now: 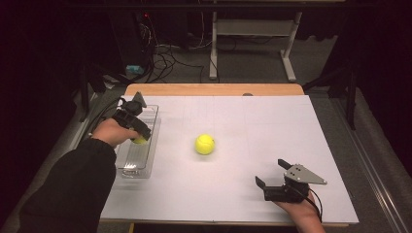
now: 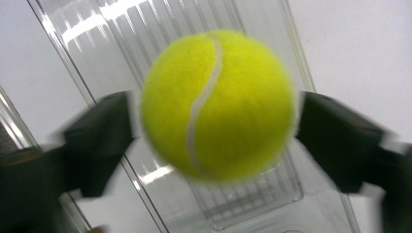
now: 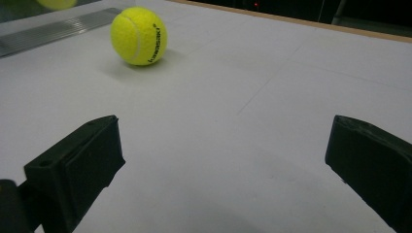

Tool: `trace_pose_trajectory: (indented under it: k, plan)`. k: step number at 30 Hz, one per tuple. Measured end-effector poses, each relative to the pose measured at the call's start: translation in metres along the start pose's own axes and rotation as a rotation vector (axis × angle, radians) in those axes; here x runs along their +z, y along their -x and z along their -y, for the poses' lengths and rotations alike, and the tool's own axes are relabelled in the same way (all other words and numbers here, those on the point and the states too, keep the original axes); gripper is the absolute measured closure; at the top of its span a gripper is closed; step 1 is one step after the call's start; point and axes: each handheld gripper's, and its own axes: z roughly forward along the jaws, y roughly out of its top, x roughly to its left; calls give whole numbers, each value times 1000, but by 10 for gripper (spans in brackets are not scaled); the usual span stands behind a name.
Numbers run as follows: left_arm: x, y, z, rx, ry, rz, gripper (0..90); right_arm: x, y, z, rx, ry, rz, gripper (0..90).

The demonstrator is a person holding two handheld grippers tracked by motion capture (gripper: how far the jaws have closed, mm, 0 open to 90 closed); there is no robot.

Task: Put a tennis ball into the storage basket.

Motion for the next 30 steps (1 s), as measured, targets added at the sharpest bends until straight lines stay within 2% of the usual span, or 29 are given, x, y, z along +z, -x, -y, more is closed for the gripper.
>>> trace_pose_trajectory:
  k: [4, 14, 22, 23, 24, 25, 26, 27, 30]
  plan:
    - [-6, 3, 4, 17, 3, 18, 5, 0, 0, 0, -3, 3, 1, 4]
    - [-13, 14, 11, 39, 30, 22, 5, -1, 1, -1, 3, 5, 5, 3]
    - [-12, 46, 15, 130, 28, 22, 5, -2, 0, -1, -1, 7, 5, 4]
    - [-12, 46, 15, 130, 28, 22, 5, -2, 0, -1, 1, 5, 6, 4]
    - [-11, 54, 16, 153, 23, 28, 4, -2, 0, -1, -1, 7, 6, 3]
    - [-11, 54, 16, 153, 23, 28, 4, -2, 0, -1, -1, 7, 6, 3]
    - [-10, 61, 16, 167, 33, 25, 5, -2, -1, -1, 0, 8, 6, 4]
    - [-10, 61, 16, 167, 33, 25, 4, -2, -1, -1, 0, 7, 6, 3]
    - [-8, 73, 17, 194, 45, 36, 4, -2, -1, -1, 1, 5, 4, 3]
